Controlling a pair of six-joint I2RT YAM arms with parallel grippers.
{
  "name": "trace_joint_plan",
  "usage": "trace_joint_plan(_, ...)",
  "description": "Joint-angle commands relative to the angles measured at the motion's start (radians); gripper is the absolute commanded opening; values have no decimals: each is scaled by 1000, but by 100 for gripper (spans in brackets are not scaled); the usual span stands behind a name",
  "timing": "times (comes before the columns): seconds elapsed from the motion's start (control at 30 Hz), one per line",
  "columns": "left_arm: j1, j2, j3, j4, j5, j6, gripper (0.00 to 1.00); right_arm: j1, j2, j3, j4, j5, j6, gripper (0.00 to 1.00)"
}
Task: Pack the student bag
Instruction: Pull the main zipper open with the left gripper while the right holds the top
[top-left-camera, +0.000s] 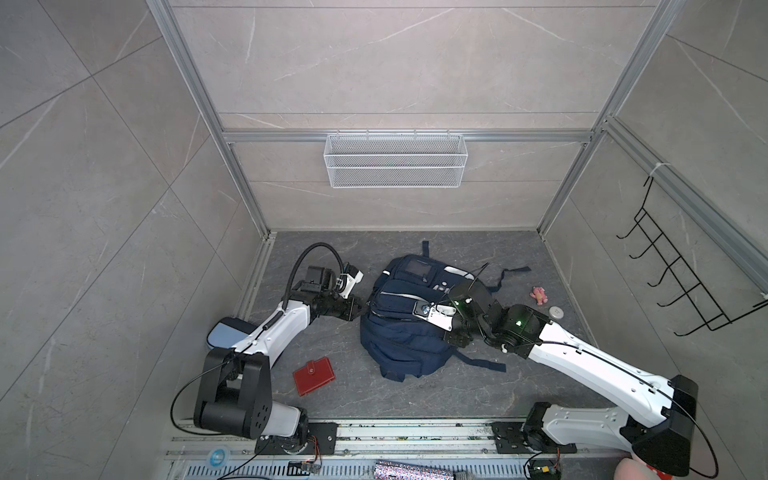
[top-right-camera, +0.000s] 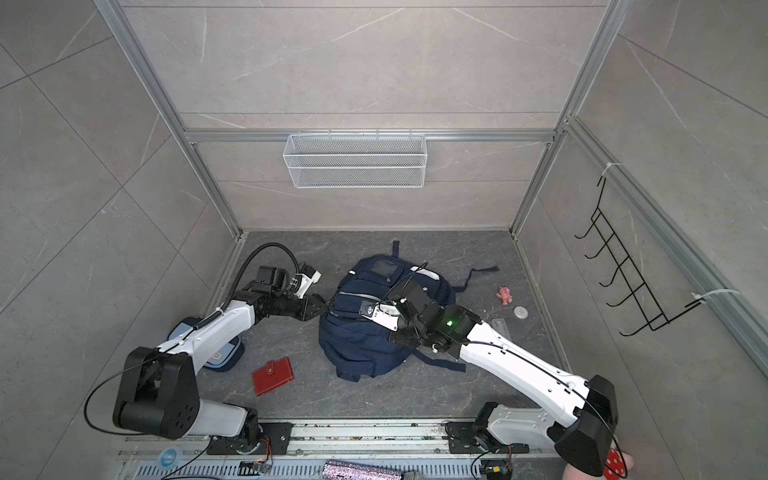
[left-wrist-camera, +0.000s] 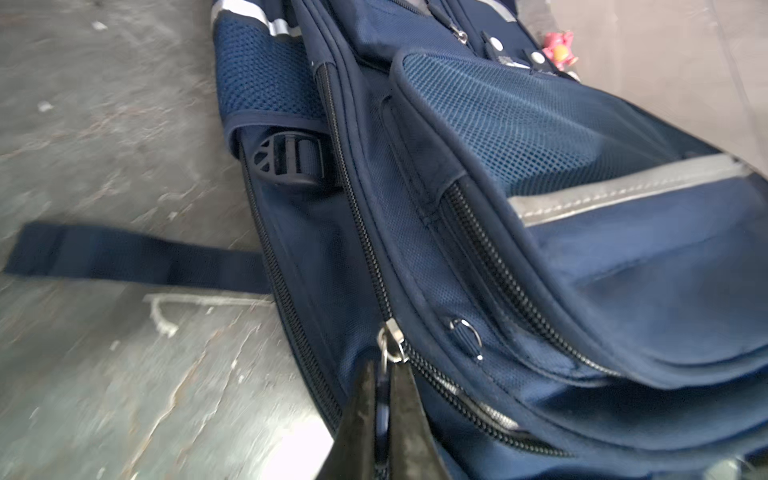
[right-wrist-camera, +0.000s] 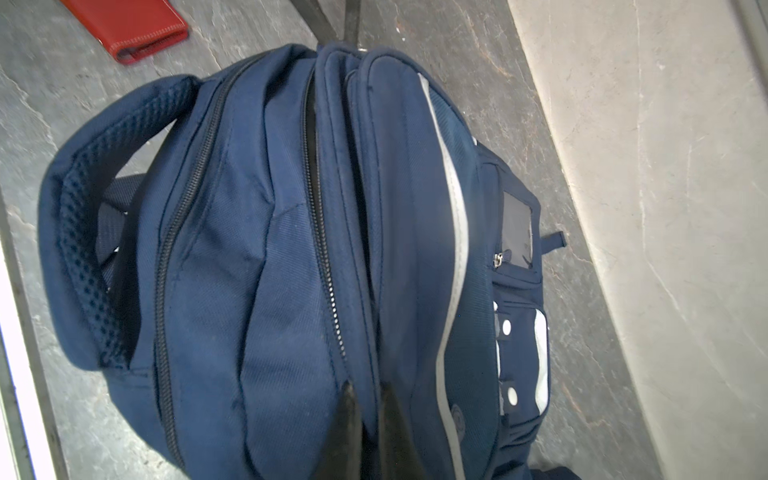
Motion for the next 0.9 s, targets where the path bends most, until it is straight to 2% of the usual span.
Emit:
trace_joint_plan(0.0, 60, 61, 87, 27, -61, 24, 0, -8, -42, 43, 11, 61, -39, 0)
trace_joint_plan(0.07, 57, 63, 92, 11, -29, 16, 0, -9, -9, 55, 22, 74, -28, 1)
trace_joint_plan(0.13, 45, 25, 59, 19, -31, -4, 0, -8, 12, 56, 51, 74, -14, 20)
trace_joint_plan(0.23, 18, -62, -3, 33, -40, -44, 0, -8, 48, 38, 106, 73, 5, 35)
trace_joint_plan(0.27, 2, -90, -18, 29, -47, -56, 0, -9, 64, 37, 122, 73, 7, 37)
trace_joint_plan(0.37, -41, -182, -67, 25, -72, -104, 0, -8, 127, 34, 170, 65, 14, 40)
trace_joint_plan(0.6, -72, -347, -149, 54, -76, -239, 0, -3, 182, 94, 171, -108, 80, 49)
trace_joint_plan(0.63, -77, -359, -150, 58, -76, -253, 0, 2, 187, 98, 172, -128, 91, 56)
trace_joint_plan(0.87, -141, -361, -110, 55, -77, -313, 0, 88, 249, 145, 178, -167, 125, 60)
